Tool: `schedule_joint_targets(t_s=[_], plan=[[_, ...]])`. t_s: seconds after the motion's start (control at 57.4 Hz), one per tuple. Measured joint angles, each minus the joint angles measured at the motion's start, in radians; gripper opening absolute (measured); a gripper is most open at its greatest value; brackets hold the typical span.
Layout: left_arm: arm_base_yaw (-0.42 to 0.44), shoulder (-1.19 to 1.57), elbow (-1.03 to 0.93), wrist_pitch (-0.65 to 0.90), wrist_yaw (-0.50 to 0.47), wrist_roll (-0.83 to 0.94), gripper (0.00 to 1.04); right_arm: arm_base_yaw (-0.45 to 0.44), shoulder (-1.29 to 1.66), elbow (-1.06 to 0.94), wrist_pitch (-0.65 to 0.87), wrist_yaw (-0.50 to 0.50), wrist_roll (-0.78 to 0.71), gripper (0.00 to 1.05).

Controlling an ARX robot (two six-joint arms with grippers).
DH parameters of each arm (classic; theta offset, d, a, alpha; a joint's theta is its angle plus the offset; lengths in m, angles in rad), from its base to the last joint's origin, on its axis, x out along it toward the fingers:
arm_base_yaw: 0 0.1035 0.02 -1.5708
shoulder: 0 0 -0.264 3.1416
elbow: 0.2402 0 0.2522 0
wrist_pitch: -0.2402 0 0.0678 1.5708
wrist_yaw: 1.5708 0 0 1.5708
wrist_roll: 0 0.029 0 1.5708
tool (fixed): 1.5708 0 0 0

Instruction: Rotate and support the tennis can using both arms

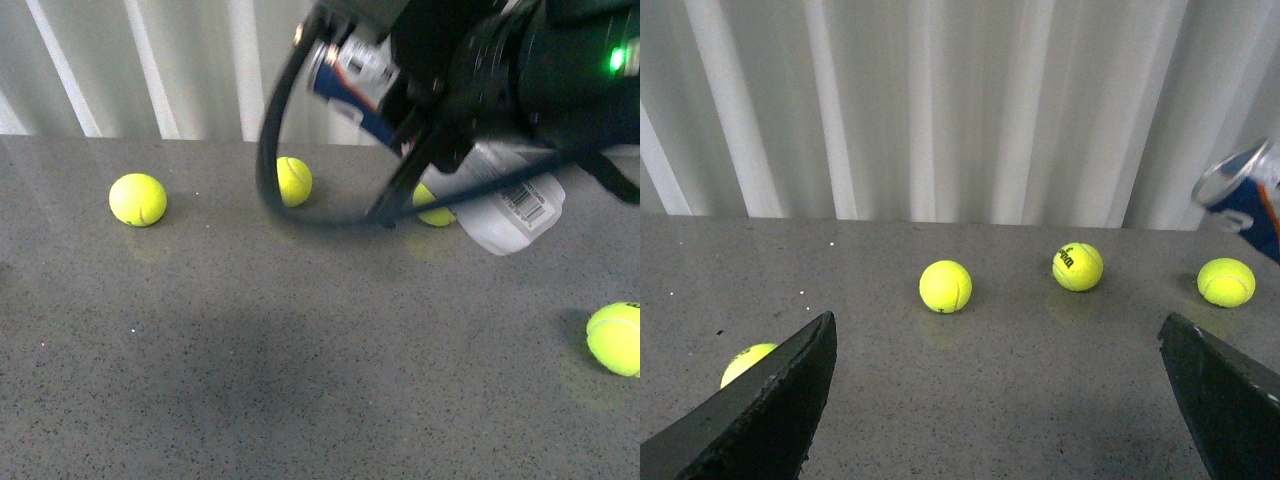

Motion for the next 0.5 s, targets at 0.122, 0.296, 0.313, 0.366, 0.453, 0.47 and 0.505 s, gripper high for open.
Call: schedule_joint_targets(t_s=[0.122,0.296,0.313,0.366,0.453,0.47,0.505], plan=[[0.000,0.000,0.000,0.000,0.000,0.000,0.98,0.020,0.028,-0.061,0.042,-0.069,-0.186,0.05],[0.000,0.000,0.000,0.000,0.000,0.000,0.98,0.053,0.102,-0.067,0.097,-0.128,-0.301,0.05],[0.000,0.000,0.000,0.000,0.000,0.000,0.98,0.058,0.114,-0.063,0.099,-0.134,-0.307,0.05],[0.000,0.000,0.000,0.000,0.000,0.000,0.98,0.068,0.142,-0.050,0.108,-0.141,-0.317,0.05],[0.000,0.000,0.000,0.000,0.000,0.000,0.98,0.093,0.199,-0.013,0.117,-0.151,-0.304,0.05],[0.000,0.000,0.000,0.000,0.000,0.000,0.98,0.095,0.206,-0.007,0.117,-0.154,-0.302,0.05],[0.000,0.000,0.000,0.000,0.000,0.000,0.98,0.105,0.231,0.016,0.117,-0.171,-0.295,0.05]])
